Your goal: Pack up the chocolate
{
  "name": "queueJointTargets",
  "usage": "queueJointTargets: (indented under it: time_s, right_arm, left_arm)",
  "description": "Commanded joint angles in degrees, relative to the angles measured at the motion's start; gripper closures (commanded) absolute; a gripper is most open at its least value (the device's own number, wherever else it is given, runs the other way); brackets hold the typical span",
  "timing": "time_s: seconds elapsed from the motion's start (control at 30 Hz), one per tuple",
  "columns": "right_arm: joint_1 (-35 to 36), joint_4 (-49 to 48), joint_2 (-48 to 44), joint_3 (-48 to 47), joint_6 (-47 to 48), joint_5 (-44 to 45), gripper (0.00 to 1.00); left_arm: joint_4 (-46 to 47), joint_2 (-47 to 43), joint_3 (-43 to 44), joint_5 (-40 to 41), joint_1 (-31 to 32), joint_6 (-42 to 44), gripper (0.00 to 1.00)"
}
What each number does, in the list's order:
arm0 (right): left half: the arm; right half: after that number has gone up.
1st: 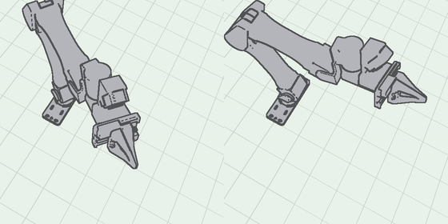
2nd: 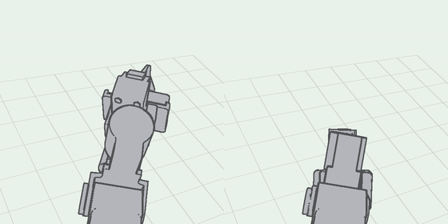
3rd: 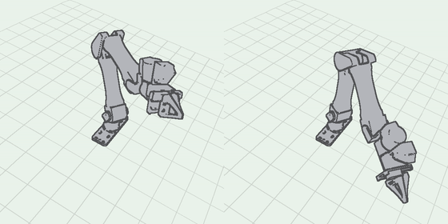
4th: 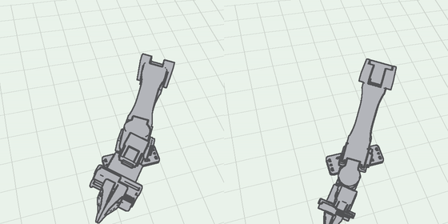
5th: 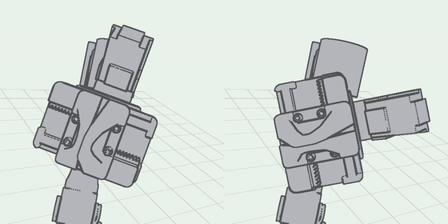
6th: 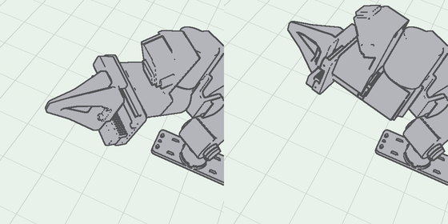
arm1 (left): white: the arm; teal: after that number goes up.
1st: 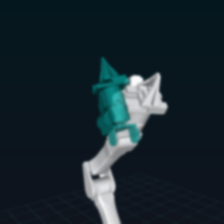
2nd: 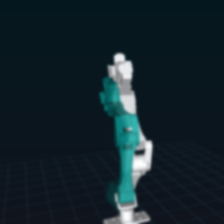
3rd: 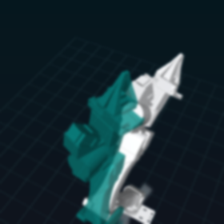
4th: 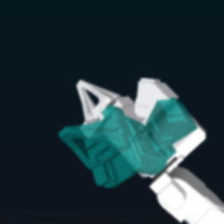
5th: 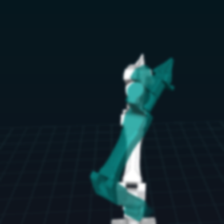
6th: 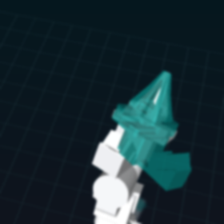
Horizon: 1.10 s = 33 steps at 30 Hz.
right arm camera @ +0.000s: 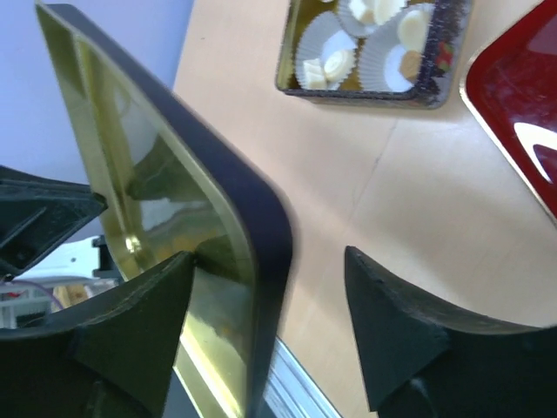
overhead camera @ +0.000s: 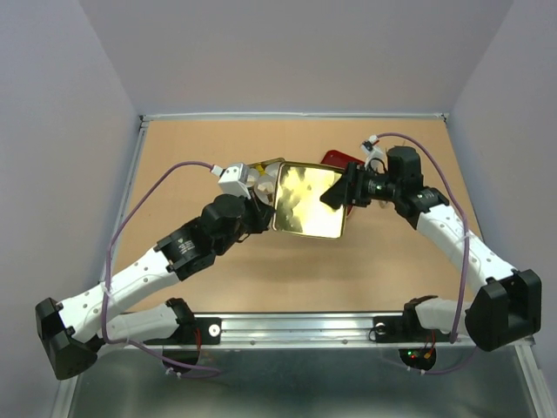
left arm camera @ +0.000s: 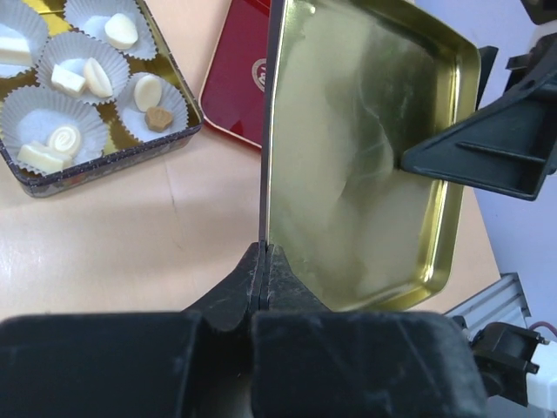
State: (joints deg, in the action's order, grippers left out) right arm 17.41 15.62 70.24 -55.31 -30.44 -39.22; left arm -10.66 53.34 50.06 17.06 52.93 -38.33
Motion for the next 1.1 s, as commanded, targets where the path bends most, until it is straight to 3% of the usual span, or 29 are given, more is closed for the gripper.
queueJointTargets:
  time_s: [0.0,0.13,0.3,0.43,0.73,0.93,1.07]
  right_arm:
    - [0.8,-8.0,0.1,0.6,-2.4,-5.1,0.27]
    - [0.8,-9.6,0.4,-0.3,-3.8,-7.0,0.50]
    - [0.9,-10.9,0.7,-0.9,-6.5,-9.3,0.65]
    - [0.8,-11.1,0.0,-1.1,-8.7,-9.0,0.71]
    - [0.9,-12.3,0.0,-1.6,-11.5,-11.8,0.85]
    - [0.9,-13.0,-0.6,-3.1,-13.9,-11.8,0.89]
    - [0.9,-13.3,-1.5,-4.8,-15.5,-11.5,0.89]
  left_arm:
    - [5.8,-1.1,0.0,-1.9,0.2,0.9,1.00]
    - [6.4,-1.6,0.1,-1.4,0.2,1.8,1.00]
    - [7.1,-2.5,-0.3,-0.1,0.2,2.1,0.91]
    - [7.7,-5.0,-1.0,1.6,0.2,2.3,0.75]
    - [14.7,-10.1,-4.9,-0.9,0.2,5.7,0.56]
    - [21.4,-9.7,-8.0,-6.6,-0.3,5.1,0.54]
    - [21.4,-10.6,-9.1,-5.5,-1.2,3.5,0.51]
